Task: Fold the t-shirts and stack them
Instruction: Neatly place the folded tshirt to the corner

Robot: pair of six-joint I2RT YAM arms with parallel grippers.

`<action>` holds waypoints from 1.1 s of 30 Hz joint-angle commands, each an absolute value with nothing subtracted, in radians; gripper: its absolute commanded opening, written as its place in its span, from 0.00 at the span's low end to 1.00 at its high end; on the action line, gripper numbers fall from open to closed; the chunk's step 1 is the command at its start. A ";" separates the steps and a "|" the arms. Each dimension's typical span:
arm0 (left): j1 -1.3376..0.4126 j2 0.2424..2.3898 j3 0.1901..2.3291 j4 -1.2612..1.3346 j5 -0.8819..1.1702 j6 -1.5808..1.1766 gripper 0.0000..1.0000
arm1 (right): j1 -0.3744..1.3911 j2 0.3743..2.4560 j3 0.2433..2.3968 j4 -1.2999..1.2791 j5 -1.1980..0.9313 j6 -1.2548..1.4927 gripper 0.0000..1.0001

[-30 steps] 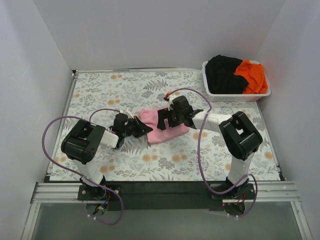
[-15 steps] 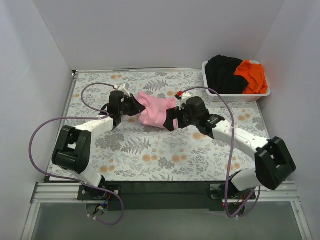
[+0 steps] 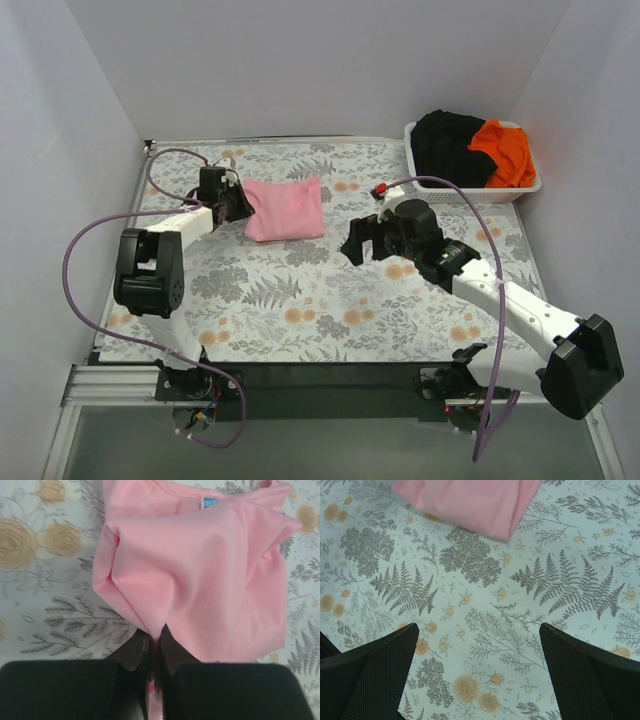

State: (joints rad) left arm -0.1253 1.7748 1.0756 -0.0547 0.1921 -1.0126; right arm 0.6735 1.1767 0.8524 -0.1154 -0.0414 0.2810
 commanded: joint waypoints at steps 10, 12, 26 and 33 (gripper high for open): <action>0.072 1.875 1.319 -0.132 0.132 -0.681 0.00 | 0.670 1.066 0.804 -0.184 -0.104 0.230 0.98; 0.112 1.871 1.341 -0.141 0.153 -0.648 0.00 | 0.669 1.071 0.798 -0.184 -0.104 0.218 0.98; 0.287 1.996 1.480 -0.259 0.264 -0.454 0.00 | 0.670 1.068 0.778 -0.175 -0.146 0.215 0.99; 0.308 2.062 1.539 -0.249 0.151 -0.454 0.00 | 0.670 1.068 0.770 -0.175 -0.115 0.215 0.98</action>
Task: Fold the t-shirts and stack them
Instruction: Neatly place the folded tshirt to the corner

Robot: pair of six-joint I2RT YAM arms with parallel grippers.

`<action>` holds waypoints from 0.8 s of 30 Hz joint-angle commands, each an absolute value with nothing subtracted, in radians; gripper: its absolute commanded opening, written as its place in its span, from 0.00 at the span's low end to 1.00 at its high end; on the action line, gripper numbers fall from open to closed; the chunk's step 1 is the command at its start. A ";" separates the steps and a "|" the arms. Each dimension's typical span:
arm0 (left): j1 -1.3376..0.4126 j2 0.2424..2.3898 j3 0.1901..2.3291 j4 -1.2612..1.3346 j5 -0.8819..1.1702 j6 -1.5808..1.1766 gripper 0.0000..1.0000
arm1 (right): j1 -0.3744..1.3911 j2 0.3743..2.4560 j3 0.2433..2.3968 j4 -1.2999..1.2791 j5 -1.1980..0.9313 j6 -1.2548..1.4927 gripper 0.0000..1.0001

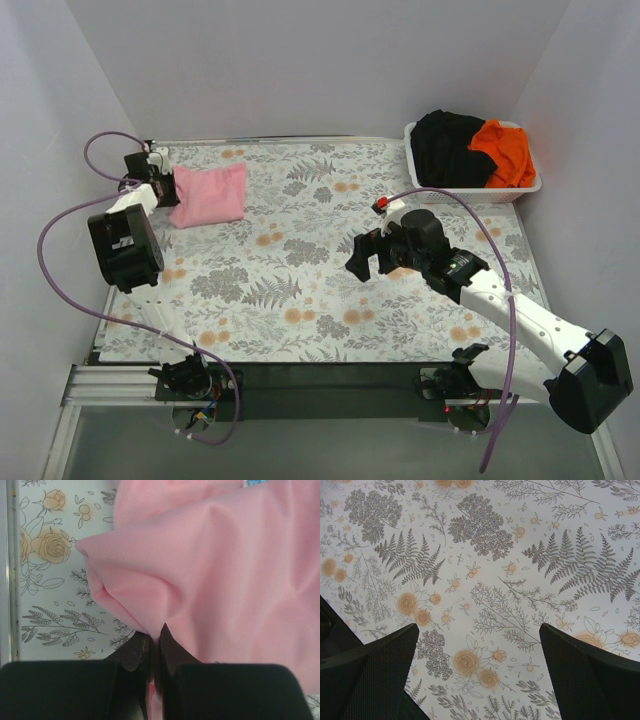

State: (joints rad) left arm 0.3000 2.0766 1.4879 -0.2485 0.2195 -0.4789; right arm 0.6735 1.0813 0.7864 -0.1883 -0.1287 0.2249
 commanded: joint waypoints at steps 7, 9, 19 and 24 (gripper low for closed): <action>0.307 2.080 1.546 -0.201 0.020 -0.434 0.00 | 0.670 1.088 0.772 -0.175 -0.123 0.212 0.98; 0.307 2.080 1.557 -0.190 -0.026 -0.423 0.00 | 0.670 1.088 0.769 -0.173 -0.126 0.212 0.98; 0.310 2.069 1.562 -0.153 -0.135 -0.396 0.00 | 0.670 1.097 0.765 -0.167 -0.130 0.212 0.98; 0.308 2.075 1.578 -0.140 -0.240 -0.434 0.56 | 0.670 1.101 0.765 -0.164 -0.133 0.210 0.98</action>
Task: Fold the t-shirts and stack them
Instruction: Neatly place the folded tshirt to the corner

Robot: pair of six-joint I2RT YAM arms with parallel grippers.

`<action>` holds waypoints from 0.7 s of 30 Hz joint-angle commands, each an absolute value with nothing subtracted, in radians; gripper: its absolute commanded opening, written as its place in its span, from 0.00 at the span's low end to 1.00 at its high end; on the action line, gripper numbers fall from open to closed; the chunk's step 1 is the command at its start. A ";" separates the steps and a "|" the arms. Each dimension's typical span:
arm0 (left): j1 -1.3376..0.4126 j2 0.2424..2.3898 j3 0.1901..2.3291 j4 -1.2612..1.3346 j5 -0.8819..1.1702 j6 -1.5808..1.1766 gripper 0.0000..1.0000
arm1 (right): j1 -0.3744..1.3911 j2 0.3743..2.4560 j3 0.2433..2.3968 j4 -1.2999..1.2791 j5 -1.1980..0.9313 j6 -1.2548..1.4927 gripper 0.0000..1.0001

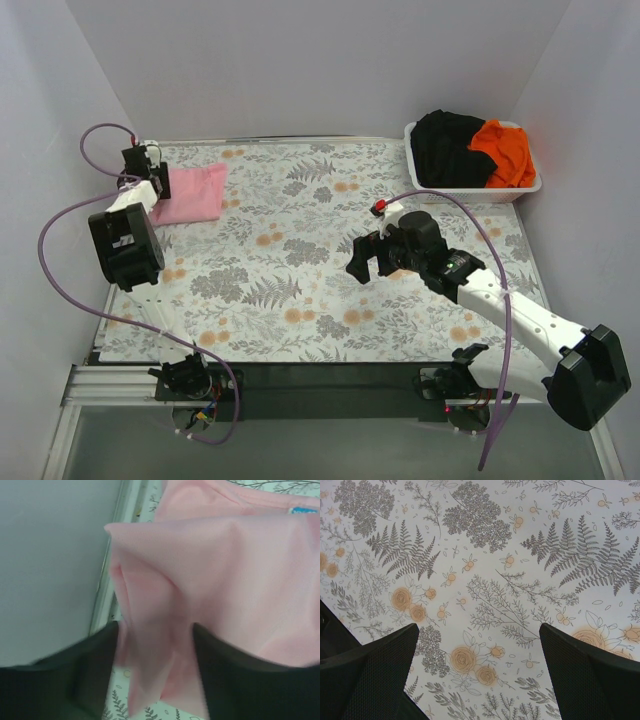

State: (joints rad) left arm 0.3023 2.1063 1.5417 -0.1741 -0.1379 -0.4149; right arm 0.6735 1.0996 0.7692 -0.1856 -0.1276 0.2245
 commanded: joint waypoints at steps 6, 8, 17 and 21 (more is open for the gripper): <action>0.295 2.045 1.632 -0.164 -0.268 -0.462 0.92 | 0.670 1.101 0.767 -0.164 -0.118 0.210 0.98; 0.278 2.028 1.646 -0.176 -0.282 -0.454 0.92 | 0.670 1.103 0.767 -0.164 -0.110 0.207 0.99; 0.069 1.792 1.574 -0.293 -0.204 -0.642 0.93 | 0.670 1.092 0.781 -0.164 -0.015 0.204 0.98; 0.063 1.596 1.471 -0.345 -0.039 -0.923 0.93 | 0.669 1.069 0.787 -0.166 0.060 0.212 0.98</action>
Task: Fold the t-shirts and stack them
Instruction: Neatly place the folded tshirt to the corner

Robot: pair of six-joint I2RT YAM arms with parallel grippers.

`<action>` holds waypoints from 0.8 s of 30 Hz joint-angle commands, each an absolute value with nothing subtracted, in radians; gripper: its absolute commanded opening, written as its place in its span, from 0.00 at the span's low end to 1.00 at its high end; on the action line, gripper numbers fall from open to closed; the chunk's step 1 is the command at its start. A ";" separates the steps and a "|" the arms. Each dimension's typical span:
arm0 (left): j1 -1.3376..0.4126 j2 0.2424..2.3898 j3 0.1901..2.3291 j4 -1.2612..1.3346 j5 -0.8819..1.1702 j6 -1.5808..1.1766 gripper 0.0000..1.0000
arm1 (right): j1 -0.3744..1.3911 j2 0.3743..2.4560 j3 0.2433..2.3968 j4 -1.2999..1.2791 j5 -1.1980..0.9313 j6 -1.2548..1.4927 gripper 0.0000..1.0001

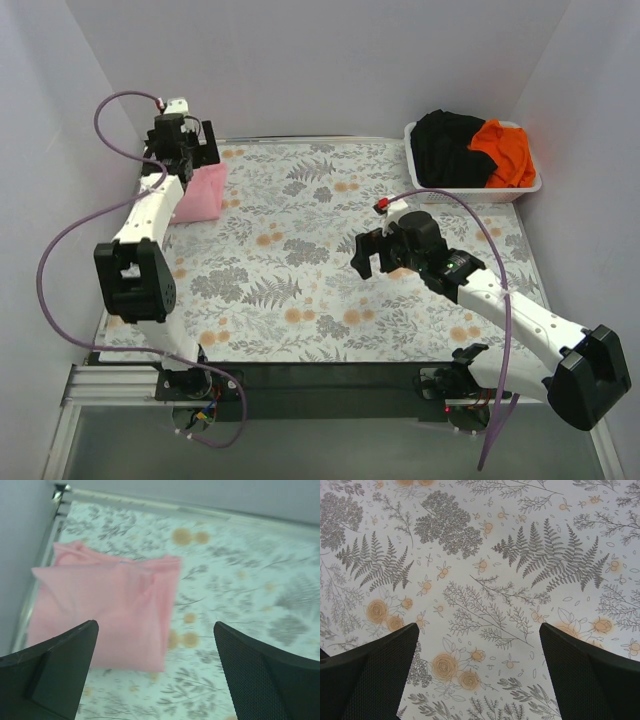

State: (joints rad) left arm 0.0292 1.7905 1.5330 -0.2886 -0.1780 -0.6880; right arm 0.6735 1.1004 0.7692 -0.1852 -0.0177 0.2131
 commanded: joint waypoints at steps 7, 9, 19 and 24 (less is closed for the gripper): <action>-0.060 1.183 1.014 -0.166 0.000 -1.038 0.93 | 0.667 1.025 0.796 -0.169 0.127 0.210 0.98; -0.083 1.074 0.924 -0.166 -0.002 -1.043 0.93 | 0.667 1.016 0.795 -0.169 0.139 0.212 0.98; -0.147 0.844 0.790 -0.178 0.070 -1.057 0.93 | 0.667 0.924 0.755 -0.178 0.225 0.218 0.99; -0.175 0.836 0.787 -0.181 0.094 -1.049 0.94 | 0.669 0.878 0.742 -0.178 0.256 0.218 0.98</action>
State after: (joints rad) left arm -0.1627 0.8474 0.7929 -0.1814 0.0738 -1.0546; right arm 0.6735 0.9066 0.7517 -0.1860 0.2100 0.2138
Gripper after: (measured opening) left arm 0.934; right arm 0.986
